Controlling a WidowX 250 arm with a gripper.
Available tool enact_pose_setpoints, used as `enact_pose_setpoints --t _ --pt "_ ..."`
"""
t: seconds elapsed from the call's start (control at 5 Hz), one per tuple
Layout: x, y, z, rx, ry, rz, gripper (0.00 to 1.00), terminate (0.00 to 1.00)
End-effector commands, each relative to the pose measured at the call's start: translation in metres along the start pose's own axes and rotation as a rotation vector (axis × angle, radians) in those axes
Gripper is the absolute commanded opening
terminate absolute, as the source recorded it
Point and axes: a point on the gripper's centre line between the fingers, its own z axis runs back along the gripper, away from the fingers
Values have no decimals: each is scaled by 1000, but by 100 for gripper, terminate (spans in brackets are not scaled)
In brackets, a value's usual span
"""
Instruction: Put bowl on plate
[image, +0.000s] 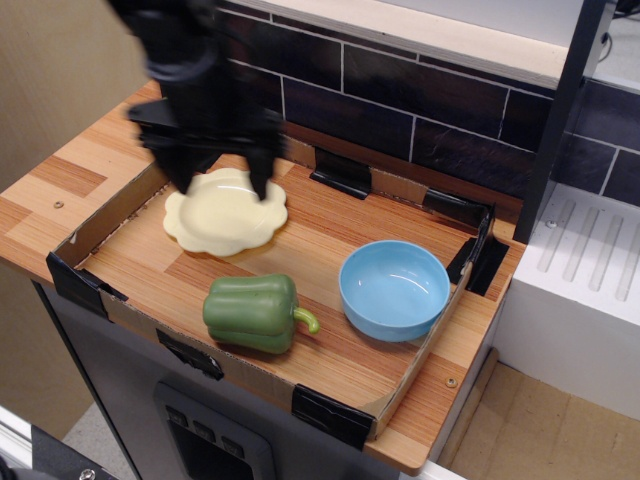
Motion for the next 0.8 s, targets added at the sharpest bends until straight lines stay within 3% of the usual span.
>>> enact_pose_setpoints --t 0.0,0.2,0.4,0.6 --pt "-7 -55 -3 -48 17 -85 100 0" --pt "-14 -69 -9 -34 26 -97 100 0" --pt "-22 -70 -29 33 36 -124 100 0" --pt "-25 -67 -41 49 52 -137 100 0"
